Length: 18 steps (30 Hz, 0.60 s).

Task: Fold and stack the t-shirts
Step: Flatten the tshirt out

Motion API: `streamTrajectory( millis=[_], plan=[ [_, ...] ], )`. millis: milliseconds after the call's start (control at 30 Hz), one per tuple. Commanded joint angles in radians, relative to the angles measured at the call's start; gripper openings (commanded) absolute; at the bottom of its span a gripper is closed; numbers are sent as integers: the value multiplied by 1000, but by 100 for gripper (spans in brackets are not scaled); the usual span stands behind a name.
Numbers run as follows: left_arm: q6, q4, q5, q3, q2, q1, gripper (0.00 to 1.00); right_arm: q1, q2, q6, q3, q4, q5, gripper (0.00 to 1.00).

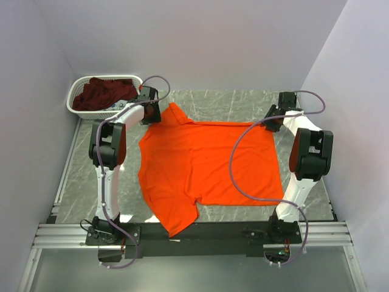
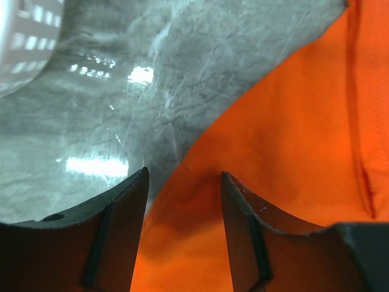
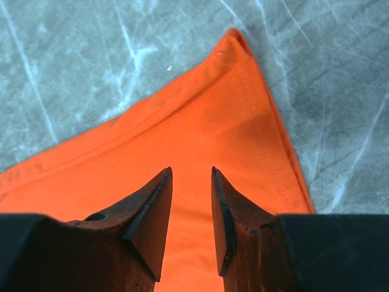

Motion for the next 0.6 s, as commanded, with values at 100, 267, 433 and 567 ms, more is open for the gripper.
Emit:
streamTrajectory(
  millis=[100,267,433,567],
  plan=[
    [32,0,22,58,58,-3,54,-21,28,-30,54,4,37,39],
    [56,-13,25,65,88,-3,49,-41,48,-73,79,-11,69,42],
    [84,6,35,36,88,-4,37,-63,84,-107,123,-26,69,47],
    [98,4,48,32,97,-3,25,-73,126,-167,189,-57,81,48]
  ],
)
